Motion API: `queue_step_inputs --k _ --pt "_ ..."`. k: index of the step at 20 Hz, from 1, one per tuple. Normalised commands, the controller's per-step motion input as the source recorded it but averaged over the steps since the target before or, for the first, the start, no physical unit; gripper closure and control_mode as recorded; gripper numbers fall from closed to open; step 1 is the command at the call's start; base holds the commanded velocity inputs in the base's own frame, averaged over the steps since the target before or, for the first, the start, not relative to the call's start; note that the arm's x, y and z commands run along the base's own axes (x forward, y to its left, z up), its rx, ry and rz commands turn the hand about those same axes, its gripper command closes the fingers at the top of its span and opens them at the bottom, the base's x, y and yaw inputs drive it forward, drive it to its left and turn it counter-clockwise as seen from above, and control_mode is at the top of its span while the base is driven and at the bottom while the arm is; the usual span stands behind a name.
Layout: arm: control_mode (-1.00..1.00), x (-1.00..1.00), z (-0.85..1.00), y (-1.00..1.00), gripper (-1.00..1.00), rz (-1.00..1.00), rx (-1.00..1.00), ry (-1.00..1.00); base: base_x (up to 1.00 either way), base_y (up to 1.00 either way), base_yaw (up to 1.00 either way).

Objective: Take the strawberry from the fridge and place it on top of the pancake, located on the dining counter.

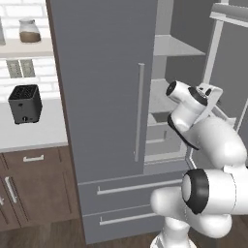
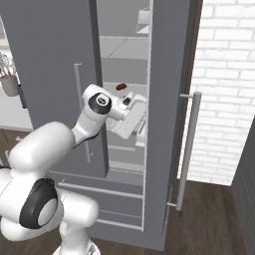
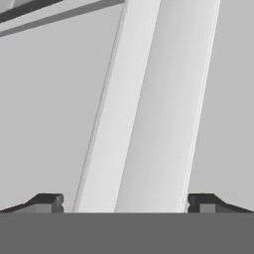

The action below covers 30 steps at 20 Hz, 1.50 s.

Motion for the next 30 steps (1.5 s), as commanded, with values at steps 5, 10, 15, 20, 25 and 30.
queue_step_inputs --k 5,10,15,20,25,30 --pt "-1.00 0.10 -0.10 -0.42 -1.00 -0.03 0.00 0.00 0.00 0.00 0.00" --pt "-1.00 0.00 -0.01 -0.41 -1.00 0.00 0.00 -0.02 0.00 0.00 0.00" --pt "-1.00 -0.16 0.07 0.02 -1.00 0.00 0.00 -0.09 0.00 0.00 0.00" --pt "-1.00 -0.44 0.39 0.04 -1.00 0.00 0.00 -0.14 0.00 0.00 0.00" --pt "-1.00 -0.42 0.30 0.34 -1.00 0.00 0.12 -0.01 0.00 0.00 0.00" --pt "-1.00 -0.20 0.37 0.70 -1.00 0.01 0.15 0.00 0.00 0.00 0.00"
